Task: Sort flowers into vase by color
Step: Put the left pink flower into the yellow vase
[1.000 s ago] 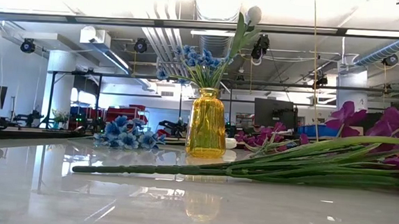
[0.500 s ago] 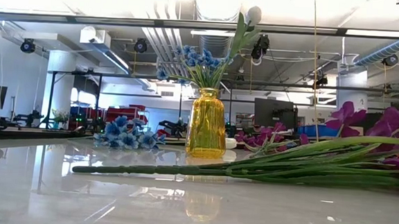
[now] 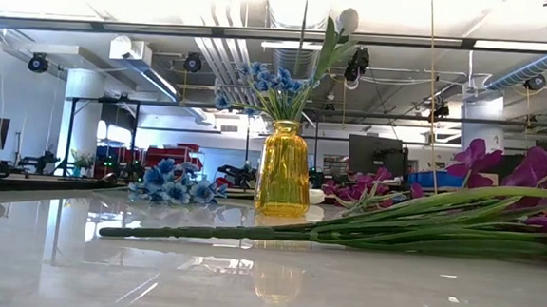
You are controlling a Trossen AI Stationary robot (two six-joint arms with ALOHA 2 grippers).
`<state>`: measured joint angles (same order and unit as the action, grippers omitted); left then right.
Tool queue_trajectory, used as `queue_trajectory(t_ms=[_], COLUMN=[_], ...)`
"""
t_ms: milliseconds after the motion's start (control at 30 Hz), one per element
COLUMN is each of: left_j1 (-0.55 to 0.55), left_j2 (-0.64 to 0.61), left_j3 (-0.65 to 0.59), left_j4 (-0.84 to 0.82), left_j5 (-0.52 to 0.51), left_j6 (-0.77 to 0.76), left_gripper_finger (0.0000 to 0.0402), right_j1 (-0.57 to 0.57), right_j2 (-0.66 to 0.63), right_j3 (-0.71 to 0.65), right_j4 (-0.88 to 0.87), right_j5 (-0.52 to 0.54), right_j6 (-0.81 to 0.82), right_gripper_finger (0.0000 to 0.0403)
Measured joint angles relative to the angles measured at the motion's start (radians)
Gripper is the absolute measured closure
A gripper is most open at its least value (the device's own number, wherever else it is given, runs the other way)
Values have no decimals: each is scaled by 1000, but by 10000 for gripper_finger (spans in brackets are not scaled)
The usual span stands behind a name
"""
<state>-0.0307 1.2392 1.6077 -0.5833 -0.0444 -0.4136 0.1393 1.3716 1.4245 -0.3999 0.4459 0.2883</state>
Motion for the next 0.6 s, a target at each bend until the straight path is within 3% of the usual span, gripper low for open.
queue_trajectory(t_ms=[300,600], left_j1=[0,0], left_j2=[0,0], left_j3=[0,0], left_j4=[-20,-20], left_j5=[0,-40], left_j6=[-20,-19], left_gripper_finger=[196,196], right_j1=[-2,-2], right_j2=[1,6], right_j3=[-202,-280], right_j4=[222,311], right_j5=[86,104], right_j6=[-11,8], right_gripper_finger=[390,390])
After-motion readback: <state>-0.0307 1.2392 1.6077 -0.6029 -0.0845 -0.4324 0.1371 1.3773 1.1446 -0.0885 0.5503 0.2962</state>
